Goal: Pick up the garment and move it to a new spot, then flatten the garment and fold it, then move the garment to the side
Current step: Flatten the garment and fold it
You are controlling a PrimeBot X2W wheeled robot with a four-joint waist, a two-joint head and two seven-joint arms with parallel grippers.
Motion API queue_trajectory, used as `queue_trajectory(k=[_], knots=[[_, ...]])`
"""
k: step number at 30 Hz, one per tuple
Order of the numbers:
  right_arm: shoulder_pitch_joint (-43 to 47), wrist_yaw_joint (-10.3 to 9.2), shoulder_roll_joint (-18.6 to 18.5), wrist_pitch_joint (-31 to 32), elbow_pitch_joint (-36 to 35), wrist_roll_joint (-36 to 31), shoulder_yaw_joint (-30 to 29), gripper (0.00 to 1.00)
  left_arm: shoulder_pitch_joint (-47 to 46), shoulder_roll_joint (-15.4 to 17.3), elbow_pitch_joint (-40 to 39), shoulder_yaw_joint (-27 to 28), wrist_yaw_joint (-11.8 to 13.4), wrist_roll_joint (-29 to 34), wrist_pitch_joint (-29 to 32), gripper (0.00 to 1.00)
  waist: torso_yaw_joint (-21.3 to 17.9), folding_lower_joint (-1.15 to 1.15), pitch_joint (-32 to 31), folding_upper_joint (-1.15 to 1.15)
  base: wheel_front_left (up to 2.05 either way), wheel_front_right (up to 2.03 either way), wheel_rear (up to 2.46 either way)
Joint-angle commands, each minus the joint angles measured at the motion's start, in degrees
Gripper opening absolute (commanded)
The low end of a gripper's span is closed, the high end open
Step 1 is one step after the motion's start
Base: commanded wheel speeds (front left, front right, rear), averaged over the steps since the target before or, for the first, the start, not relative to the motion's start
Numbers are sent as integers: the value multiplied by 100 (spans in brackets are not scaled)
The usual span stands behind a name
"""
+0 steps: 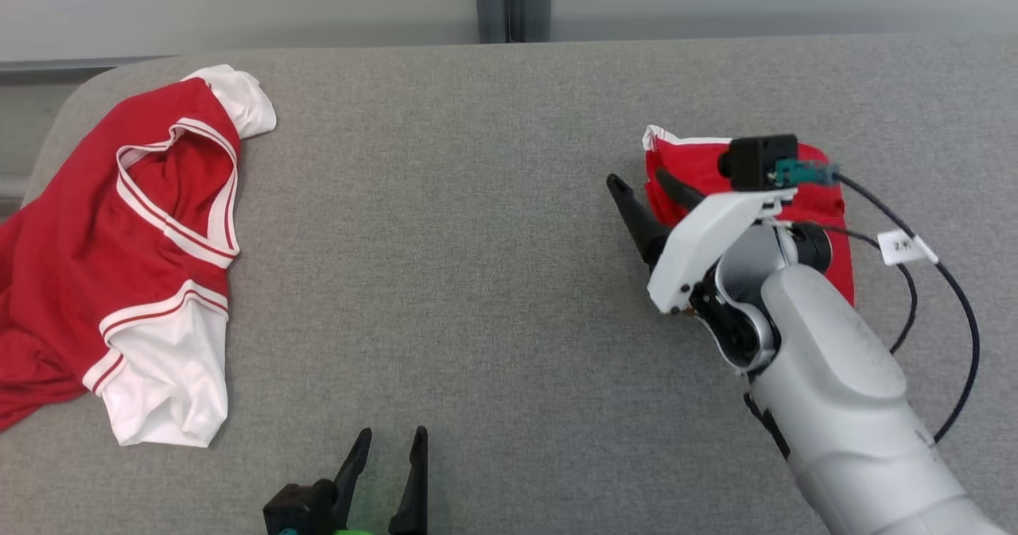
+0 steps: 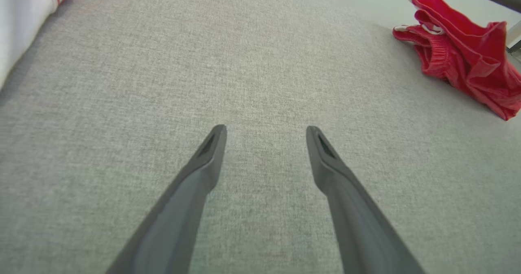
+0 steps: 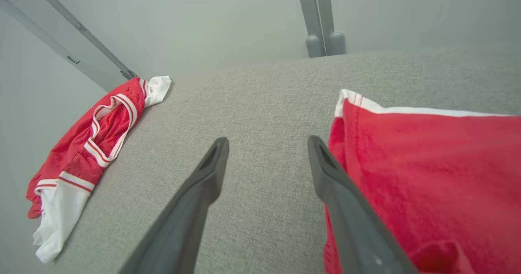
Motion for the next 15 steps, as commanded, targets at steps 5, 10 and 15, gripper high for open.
queue_trajectory(k=[5, 10, 15], knots=[[1036, 1, -674, -848, -978, -482, 110, 100, 305, 14, -116, 316, 47, 12, -18, 100, -202, 0, -461, 0, 0, 0, 0], [2128, 1, -1270, -1932, -1622, -928, -406, 100, 551, 14, -321, 600, 23, 166, -18, 100, -272, 0, -833, 0, 0, 0, 0], [3284, 1, -1529, -2392, -1965, -1421, -1193, 100, 820, 16, -792, 1030, 143, 282, -18, 100, -276, 0, -1120, 0, 0, 0, 0]])
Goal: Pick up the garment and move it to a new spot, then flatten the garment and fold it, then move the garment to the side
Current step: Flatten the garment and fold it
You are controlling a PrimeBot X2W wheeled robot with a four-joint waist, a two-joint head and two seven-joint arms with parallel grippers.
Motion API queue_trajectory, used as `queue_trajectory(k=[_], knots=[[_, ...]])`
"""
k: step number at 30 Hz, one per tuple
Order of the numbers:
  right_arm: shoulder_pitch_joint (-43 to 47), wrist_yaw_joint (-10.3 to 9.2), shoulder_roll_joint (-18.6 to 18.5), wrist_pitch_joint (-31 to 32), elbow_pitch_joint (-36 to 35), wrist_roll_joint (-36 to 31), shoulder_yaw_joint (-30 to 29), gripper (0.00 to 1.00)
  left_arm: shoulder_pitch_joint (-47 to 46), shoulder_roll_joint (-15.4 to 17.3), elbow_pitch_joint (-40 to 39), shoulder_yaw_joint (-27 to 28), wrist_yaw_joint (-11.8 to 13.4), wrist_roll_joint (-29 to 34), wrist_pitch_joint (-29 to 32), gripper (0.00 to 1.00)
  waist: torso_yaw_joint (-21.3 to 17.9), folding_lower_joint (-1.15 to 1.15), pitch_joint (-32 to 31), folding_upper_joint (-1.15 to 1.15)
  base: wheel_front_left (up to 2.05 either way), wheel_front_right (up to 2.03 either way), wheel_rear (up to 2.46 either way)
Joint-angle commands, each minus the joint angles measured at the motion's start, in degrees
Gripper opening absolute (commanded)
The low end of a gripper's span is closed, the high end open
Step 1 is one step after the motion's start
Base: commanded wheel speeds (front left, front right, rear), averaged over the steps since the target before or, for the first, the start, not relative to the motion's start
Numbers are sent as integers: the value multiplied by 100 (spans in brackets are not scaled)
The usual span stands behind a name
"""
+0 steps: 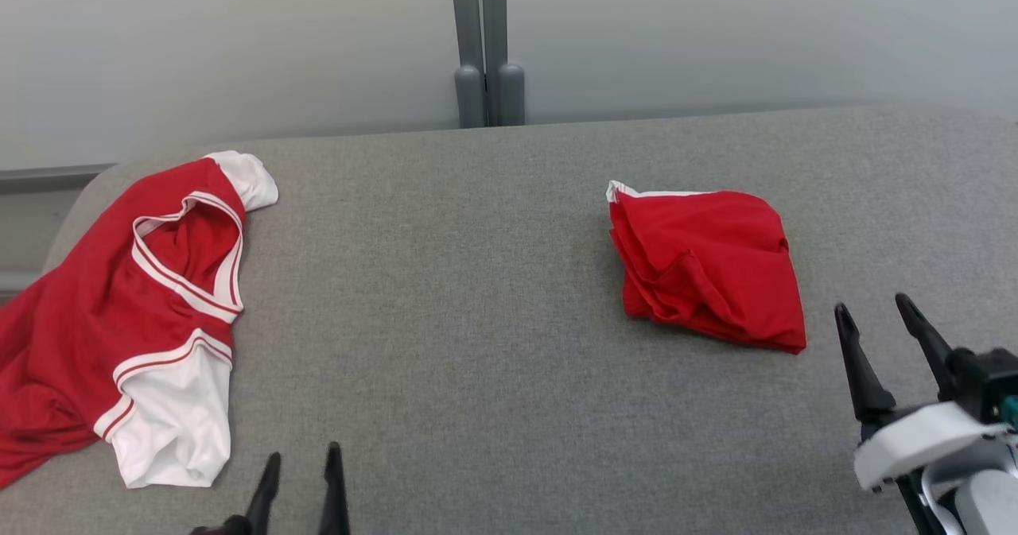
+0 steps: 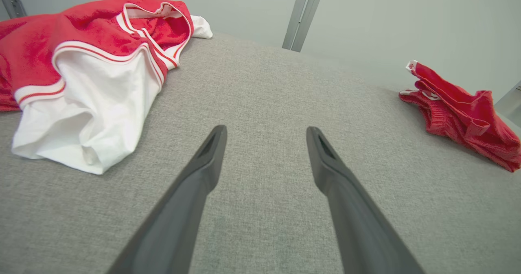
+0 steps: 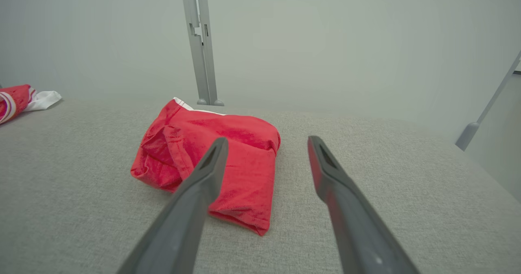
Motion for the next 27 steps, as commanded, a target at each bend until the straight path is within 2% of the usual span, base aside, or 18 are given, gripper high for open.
queue_trajectory(k=[1, 4, 7, 12, 13, 14, 15, 23, 27], knots=[[229, 2, 15, -47, -231, -138, -129, 100, 118, 20, -154, 168, 59, 37, -16, 100, -61, 0, -224, 0, 0, 0, 0], [754, 2, 72, -44, -766, -368, -363, 100, 241, 18, -392, 413, 85, 142, -9, 100, -79, 0, -246, 0, 0, 0, 0], [1171, 1, 210, -43, -973, -459, -538, 100, 291, 19, -452, 544, -9, 253, -9, 100, -54, 0, -268, 0, 0, 0, 0], [1385, 0, 456, -45, -889, -451, -788, 100, 297, 19, -486, 737, -107, 302, -10, 100, 22, 0, -247, 0, 0, 0, 0], [1291, 1, 480, -45, -859, -463, -776, 94, 275, 18, -500, 760, -117, 307, -9, 100, 32, 0, -216, 0, 0, 0, 0], [1192, 1, 504, -45, -792, -461, -767, 44, 253, 18, -511, 780, -126, 309, -10, 100, 40, 0, -181, 0, 0, 0, 0], [1033, 1, 504, -45, -708, -486, -718, 0, 225, 19, -518, 792, -131, 325, -10, 100, 51, 0, -130, 0, 0, 0, 0], [-874, 1, 623, -46, 1044, -803, -470, 0, -152, 20, -369, 505, -235, 322, -9, 100, 330, 0, 421, 0, 0, 0, 0], [-1638, 1, 671, -45, 1934, -1113, -572, 0, -408, 19, -307, 264, -154, 221, -9, 100, 597, 0, 664, 0, 0, 0, 0]])
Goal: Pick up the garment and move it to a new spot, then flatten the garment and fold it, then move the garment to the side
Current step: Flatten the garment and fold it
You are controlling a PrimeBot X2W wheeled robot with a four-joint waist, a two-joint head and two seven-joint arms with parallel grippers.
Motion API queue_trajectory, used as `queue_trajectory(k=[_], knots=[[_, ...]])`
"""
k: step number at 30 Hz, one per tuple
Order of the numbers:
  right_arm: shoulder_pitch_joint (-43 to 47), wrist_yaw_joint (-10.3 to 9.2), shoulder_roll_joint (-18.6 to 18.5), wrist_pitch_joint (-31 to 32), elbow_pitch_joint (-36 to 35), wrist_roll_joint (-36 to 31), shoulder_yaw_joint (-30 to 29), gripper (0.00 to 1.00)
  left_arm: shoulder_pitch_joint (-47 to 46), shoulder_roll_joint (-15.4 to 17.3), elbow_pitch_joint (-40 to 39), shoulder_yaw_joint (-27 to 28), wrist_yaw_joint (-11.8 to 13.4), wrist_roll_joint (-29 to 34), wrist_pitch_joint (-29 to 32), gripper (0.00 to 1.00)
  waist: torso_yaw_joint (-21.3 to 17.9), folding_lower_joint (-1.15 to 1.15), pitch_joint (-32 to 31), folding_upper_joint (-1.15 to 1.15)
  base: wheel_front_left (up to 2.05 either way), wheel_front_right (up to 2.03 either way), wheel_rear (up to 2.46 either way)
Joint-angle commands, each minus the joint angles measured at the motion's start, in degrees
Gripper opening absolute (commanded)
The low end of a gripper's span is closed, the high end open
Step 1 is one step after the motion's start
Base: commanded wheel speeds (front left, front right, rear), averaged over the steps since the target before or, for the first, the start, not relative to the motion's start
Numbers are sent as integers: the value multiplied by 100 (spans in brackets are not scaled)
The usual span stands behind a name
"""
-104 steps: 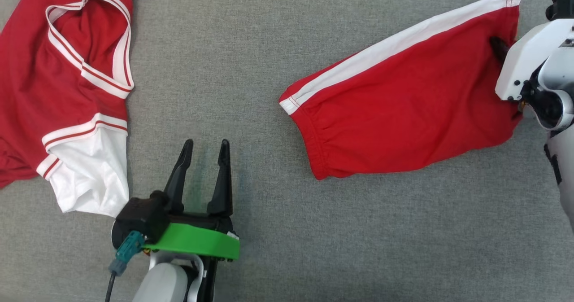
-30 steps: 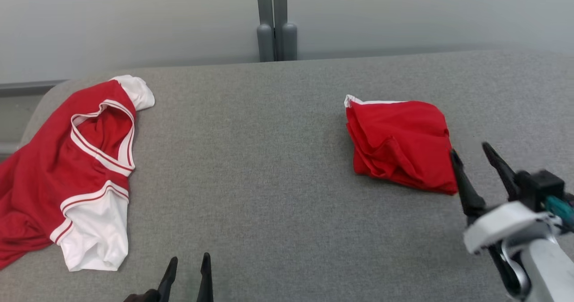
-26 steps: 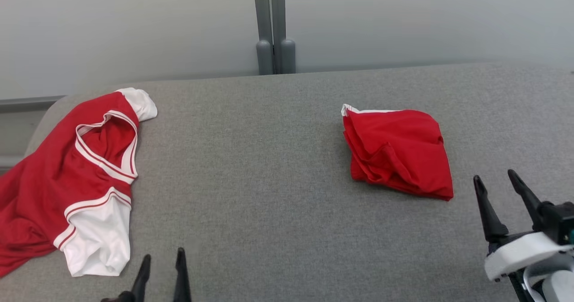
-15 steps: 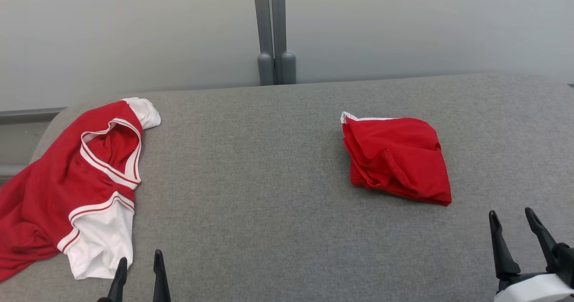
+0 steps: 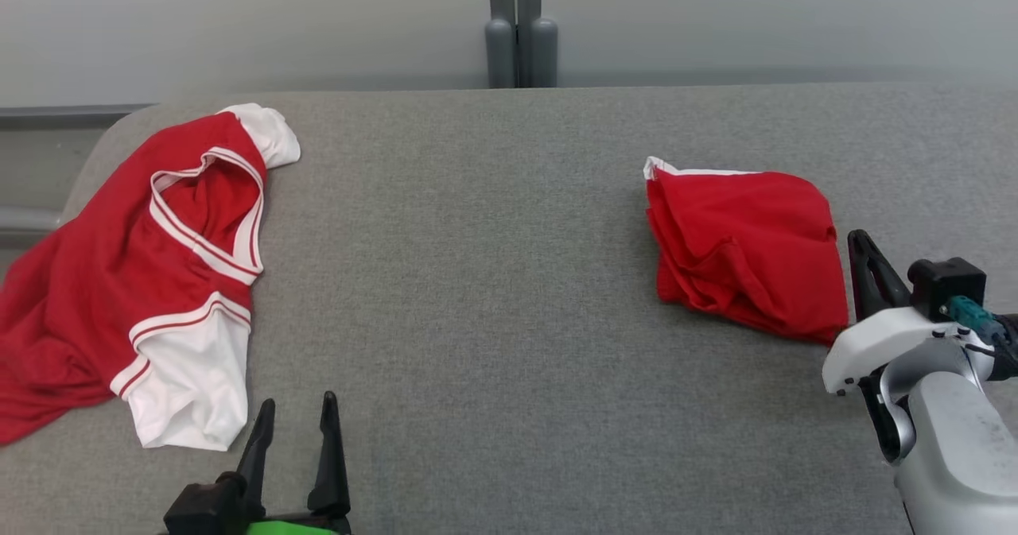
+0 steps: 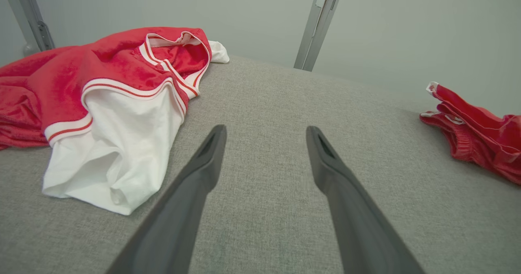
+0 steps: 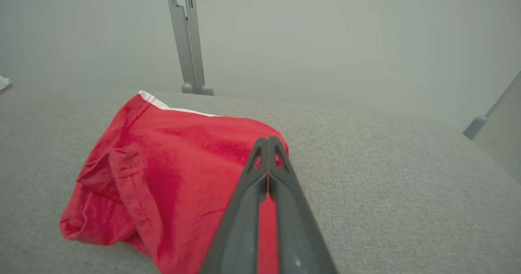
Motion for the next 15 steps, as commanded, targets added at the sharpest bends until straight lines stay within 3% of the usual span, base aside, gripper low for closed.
queue_trajectory(k=[1, 6, 15], knots=[[-146, 0, 40, -15, 209, -102, 13, 0, -110, 15, 9, -89, 36, -76, -3, 100, 347, 0, 305, 0, 0, 0, 0], [-528, 0, 178, -16, 847, -208, 379, 0, -194, 16, 23, -332, 159, -229, -4, 100, 531, 0, 421, 0, 0, 0, 0], [-64, 0, 330, -16, 632, 223, 1315, 0, -69, 16, 26, -153, 200, -165, -3, 100, 448, 0, 328, 0, 0, 0, 0]])
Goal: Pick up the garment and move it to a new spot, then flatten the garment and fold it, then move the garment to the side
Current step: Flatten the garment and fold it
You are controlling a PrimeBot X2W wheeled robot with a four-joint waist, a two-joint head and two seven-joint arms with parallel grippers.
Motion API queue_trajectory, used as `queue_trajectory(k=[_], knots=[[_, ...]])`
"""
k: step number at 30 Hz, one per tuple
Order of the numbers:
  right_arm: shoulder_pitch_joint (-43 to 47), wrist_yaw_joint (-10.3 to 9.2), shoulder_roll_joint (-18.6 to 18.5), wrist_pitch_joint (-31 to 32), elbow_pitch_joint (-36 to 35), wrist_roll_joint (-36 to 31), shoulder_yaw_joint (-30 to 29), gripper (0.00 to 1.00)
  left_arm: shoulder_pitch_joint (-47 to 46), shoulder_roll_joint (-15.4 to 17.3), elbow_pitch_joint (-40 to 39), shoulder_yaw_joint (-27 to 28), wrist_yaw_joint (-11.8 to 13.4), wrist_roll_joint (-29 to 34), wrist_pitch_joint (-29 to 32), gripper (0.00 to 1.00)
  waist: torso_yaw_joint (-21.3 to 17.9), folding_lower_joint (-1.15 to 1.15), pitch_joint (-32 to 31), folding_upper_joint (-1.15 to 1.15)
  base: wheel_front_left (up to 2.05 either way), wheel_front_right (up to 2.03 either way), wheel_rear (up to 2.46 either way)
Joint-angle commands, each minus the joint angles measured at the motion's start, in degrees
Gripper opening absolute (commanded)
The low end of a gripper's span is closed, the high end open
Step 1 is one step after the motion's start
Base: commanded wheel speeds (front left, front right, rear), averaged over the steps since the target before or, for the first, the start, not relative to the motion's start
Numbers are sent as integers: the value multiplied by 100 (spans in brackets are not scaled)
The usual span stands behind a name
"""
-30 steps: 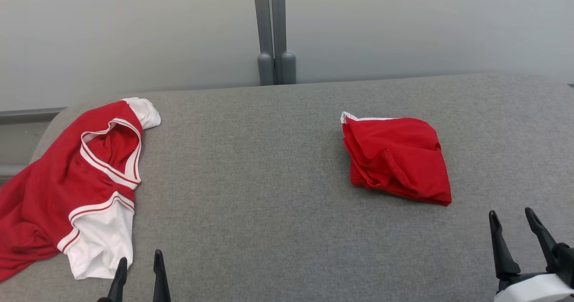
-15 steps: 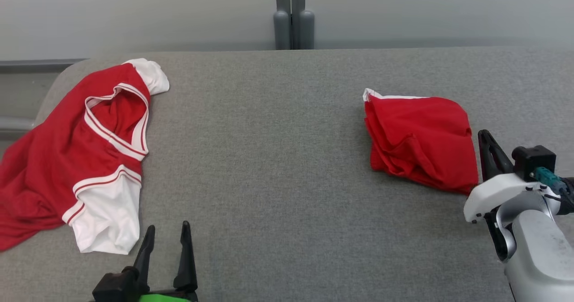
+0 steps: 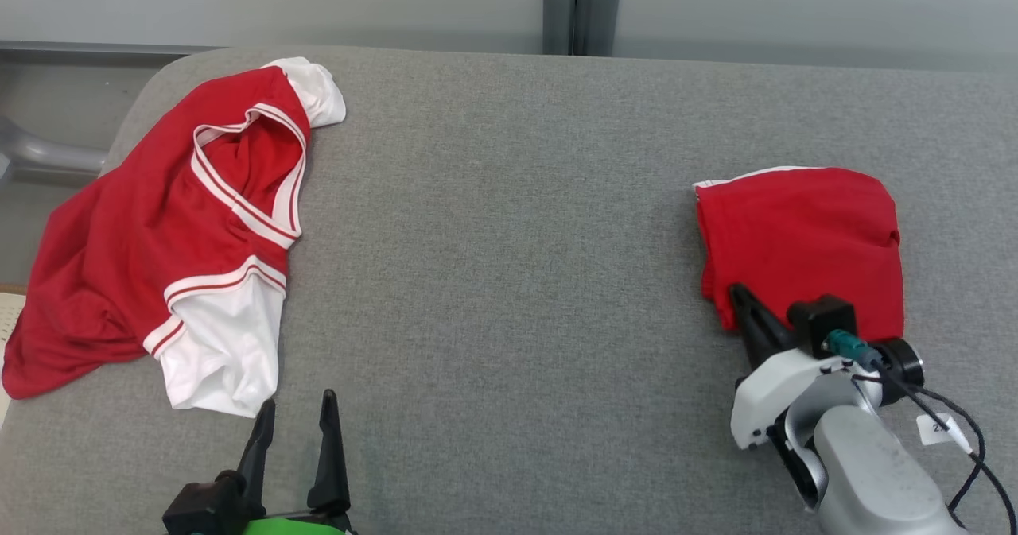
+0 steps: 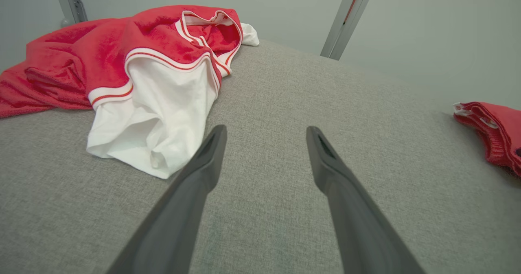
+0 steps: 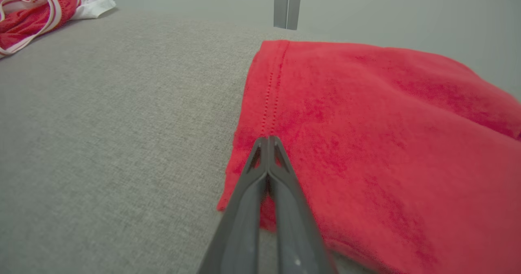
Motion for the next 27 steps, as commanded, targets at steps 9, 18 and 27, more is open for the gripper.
queue_trajectory(k=[9, 18, 27], knots=[[899, 0, -105, -16, -1080, 357, 491, 0, 239, 17, -122, 455, -27, 188, -3, 100, -464, 0, -428, 0, 0, 0, 0], [2523, 0, 112, -16, -3306, 60, -886, 100, 499, 16, -108, 820, -215, 510, -2, 100, -714, 0, -772, 0, 0, 0, 0], [3290, 0, 53, -16, -3757, -68, -1493, 100, 572, 16, 23, 961, -532, 598, -3, 100, -698, 0, -910, 0, 0, 0, 0]])
